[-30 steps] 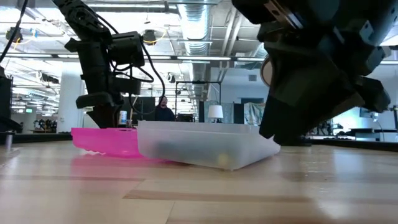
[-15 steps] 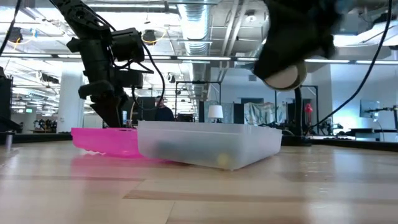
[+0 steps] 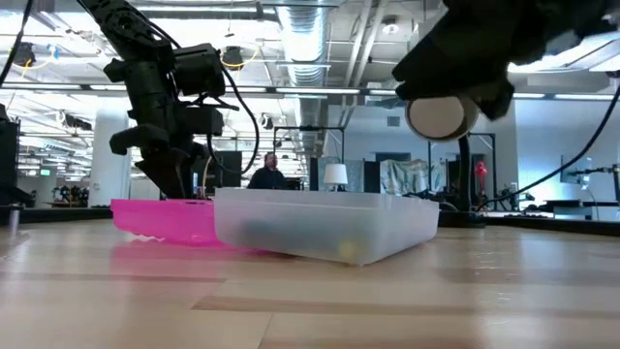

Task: Pick & place school supplies into a supply box
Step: Close the pink supply box

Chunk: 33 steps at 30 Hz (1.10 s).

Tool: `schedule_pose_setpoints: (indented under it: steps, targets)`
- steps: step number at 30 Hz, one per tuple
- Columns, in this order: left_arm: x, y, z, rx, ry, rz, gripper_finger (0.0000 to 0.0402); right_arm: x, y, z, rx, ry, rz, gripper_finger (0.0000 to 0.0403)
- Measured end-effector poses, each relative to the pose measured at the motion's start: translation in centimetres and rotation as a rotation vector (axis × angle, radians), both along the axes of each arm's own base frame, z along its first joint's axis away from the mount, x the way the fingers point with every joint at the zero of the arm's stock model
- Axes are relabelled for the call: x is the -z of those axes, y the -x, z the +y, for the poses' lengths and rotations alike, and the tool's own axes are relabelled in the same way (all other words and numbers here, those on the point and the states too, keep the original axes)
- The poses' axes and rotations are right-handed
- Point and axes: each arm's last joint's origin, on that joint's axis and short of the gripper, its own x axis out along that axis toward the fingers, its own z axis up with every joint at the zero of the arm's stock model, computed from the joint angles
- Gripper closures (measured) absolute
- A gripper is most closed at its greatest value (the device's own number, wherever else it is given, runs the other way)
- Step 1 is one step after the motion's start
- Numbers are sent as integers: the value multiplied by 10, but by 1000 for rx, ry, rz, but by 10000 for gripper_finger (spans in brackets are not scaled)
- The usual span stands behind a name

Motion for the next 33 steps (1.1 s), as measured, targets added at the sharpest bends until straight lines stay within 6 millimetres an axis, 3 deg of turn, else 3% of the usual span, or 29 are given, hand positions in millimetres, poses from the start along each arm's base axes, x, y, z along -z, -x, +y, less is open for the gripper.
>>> schedule_pose_setpoints:
  steps: [5, 11, 18, 26, 33]
  targets:
    - [0, 0, 0, 102, 34, -21, 288, 23, 10, 2, -17, -53, -67, 310]
    - [0, 0, 0, 189, 48, -39, 288, 48, 18, 21, -37, -111, -26, 310]
    - [4, -2, 0, 224, 55, -32, 288, 80, 25, 32, 63, -141, 14, 310]
    - [27, -9, -4, 269, 122, 37, 288, 87, 18, 27, 99, -151, 1, 310]
    - [31, -13, -5, 295, 122, 30, 288, 88, 15, 21, 121, -137, 16, 310]
